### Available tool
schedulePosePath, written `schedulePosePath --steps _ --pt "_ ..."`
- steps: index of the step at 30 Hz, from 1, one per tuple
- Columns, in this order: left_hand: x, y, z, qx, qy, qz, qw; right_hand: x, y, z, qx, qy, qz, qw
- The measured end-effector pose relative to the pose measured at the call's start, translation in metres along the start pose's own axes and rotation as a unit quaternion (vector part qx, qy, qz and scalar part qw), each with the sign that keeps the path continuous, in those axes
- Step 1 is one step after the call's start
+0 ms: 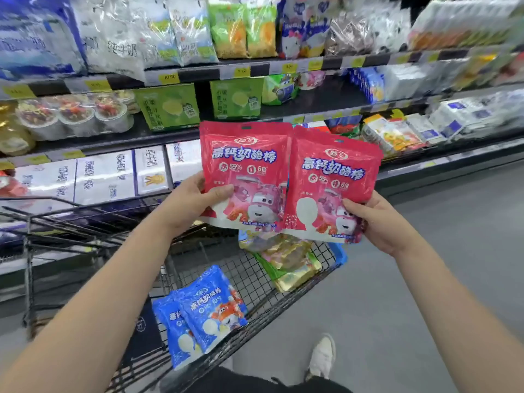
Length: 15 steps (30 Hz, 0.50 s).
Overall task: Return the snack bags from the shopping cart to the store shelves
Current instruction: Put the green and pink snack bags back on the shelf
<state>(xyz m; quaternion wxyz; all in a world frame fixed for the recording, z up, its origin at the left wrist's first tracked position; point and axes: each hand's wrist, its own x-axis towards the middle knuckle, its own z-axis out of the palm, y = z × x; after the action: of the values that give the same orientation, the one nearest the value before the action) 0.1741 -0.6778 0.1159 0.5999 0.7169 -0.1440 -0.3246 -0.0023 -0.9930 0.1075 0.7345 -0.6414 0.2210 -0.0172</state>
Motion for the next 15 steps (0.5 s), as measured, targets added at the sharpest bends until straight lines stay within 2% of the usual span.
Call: schedulePosePath --steps 4,15 --pt "0.018 0.017 0.066 -0.018 0.006 0.003 1.0 -0.009 -0.005 -0.059 0.009 0.017 -0.017 1.0" --pt "0.077 0.063 0.279 -0.015 0.007 0.001 1.0 -0.042 -0.033 -0.278 0.024 0.065 -0.05 0.996"
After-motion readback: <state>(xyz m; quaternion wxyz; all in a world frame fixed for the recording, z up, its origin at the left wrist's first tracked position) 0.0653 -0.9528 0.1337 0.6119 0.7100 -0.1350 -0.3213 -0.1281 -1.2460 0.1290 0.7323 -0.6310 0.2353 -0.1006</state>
